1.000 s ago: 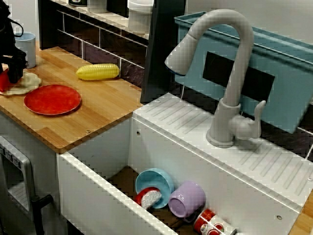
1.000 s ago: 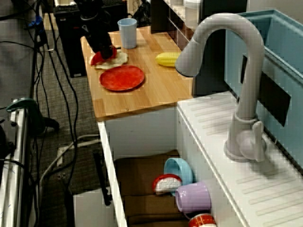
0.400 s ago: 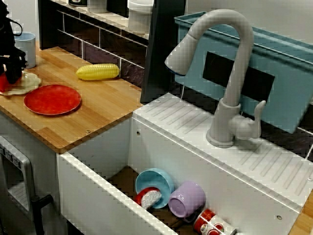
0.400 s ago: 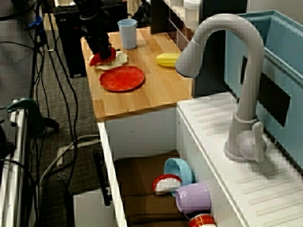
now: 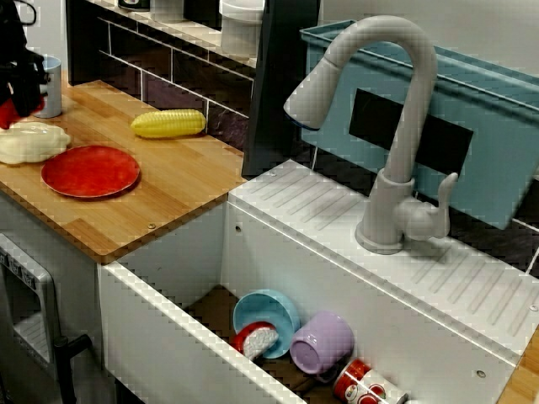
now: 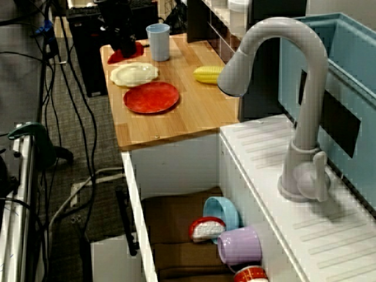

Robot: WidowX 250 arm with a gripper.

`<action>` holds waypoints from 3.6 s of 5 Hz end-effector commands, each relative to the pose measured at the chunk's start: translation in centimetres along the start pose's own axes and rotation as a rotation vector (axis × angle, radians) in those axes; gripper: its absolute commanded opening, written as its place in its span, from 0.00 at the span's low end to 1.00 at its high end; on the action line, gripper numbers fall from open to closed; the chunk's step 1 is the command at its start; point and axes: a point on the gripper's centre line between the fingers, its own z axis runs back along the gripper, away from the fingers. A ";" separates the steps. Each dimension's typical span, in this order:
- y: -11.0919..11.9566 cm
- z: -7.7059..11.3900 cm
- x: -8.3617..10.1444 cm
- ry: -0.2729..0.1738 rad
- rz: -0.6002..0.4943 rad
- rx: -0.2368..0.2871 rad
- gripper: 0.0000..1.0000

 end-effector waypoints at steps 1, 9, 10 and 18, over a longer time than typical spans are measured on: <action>-3.5 2.7 -2.0 -0.004 -0.128 -0.054 0.00; -7.9 -1.6 -2.9 -0.051 -0.066 0.022 0.00; -7.8 -2.0 -3.0 -0.031 -0.057 0.017 0.00; -0.9 2.1 2.5 0.098 -0.621 0.071 1.00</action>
